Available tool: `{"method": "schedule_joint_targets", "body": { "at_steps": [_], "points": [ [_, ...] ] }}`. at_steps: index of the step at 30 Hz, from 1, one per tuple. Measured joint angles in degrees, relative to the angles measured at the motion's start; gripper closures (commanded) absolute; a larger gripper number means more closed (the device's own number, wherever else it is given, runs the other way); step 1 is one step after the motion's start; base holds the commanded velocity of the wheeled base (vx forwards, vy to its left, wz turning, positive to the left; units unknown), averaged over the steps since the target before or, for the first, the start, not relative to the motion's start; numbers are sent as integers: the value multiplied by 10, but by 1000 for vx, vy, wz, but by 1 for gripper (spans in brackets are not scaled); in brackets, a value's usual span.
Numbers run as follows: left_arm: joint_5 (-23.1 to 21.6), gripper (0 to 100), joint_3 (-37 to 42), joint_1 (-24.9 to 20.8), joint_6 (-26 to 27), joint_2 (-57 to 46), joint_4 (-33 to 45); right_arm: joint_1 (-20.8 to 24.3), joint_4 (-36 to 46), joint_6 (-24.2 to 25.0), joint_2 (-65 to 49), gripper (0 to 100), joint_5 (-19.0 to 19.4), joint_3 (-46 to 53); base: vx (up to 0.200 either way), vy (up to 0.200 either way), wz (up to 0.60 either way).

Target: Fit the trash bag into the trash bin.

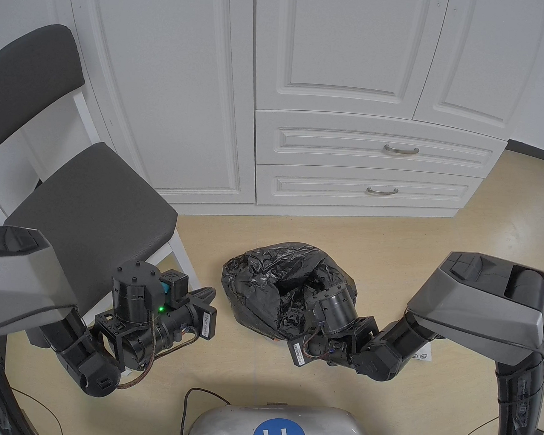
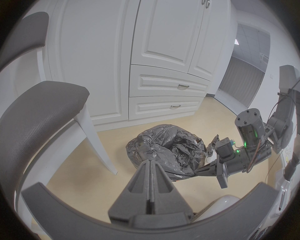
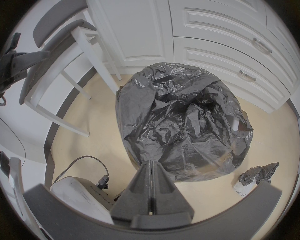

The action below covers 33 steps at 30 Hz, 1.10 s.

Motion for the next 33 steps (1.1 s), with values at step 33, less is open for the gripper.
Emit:
{"method": "schedule_joint_targets", "body": {
  "at_steps": [33],
  "points": [
    [2, 100, -2, 2, -1, 44, -34, -120, 39, -49, 51, 100, 19, -61, 0, 0, 0]
  ]
}}
